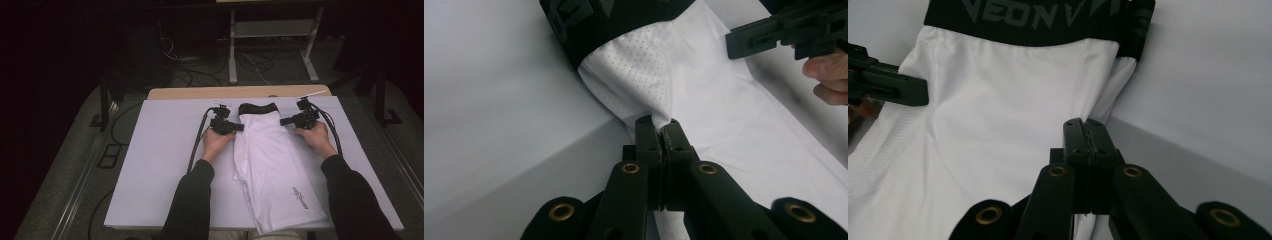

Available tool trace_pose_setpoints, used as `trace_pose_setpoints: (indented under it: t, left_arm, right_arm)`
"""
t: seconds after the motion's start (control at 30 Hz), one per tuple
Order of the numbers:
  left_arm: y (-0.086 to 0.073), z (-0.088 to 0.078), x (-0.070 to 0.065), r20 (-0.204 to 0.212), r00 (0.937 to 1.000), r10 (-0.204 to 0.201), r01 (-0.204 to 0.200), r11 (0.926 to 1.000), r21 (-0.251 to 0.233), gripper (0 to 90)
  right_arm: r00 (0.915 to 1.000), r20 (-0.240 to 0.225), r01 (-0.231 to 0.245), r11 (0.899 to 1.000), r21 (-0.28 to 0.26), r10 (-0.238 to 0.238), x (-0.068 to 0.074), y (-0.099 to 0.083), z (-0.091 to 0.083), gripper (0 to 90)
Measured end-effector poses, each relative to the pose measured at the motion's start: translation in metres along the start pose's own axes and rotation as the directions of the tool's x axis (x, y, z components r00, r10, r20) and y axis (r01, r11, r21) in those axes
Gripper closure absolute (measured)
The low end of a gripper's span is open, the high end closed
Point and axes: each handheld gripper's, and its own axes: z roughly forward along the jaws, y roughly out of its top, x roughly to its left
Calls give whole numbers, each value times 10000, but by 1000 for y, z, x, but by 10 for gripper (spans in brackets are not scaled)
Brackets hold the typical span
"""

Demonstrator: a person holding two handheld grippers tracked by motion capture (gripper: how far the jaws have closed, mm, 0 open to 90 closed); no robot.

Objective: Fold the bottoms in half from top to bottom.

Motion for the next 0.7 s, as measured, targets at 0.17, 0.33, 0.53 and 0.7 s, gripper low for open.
trace_pose_setpoints:
  t: [0.17,0.33,0.53,0.7]
  left_arm:
    - [3,-5,-5,-15,10000,87,-88,9998,-198,882]
    - [7,-13,-13,93,9999,77,-73,9993,-375,881]
    - [8,-21,-24,193,9997,144,-133,9984,-555,881]
    - [5,-28,-34,397,9992,69,-38,9970,-773,881]
  right_arm:
    - [9997,-233,9,9995,-306,-16,2,0,-8,886]
    - [9992,-401,64,9983,-574,-87,6,0,-16,885]
    - [9979,-490,391,9959,-813,-432,15,1,-29,885]
    - [9972,-419,571,9940,-935,-612,21,0,-37,885]
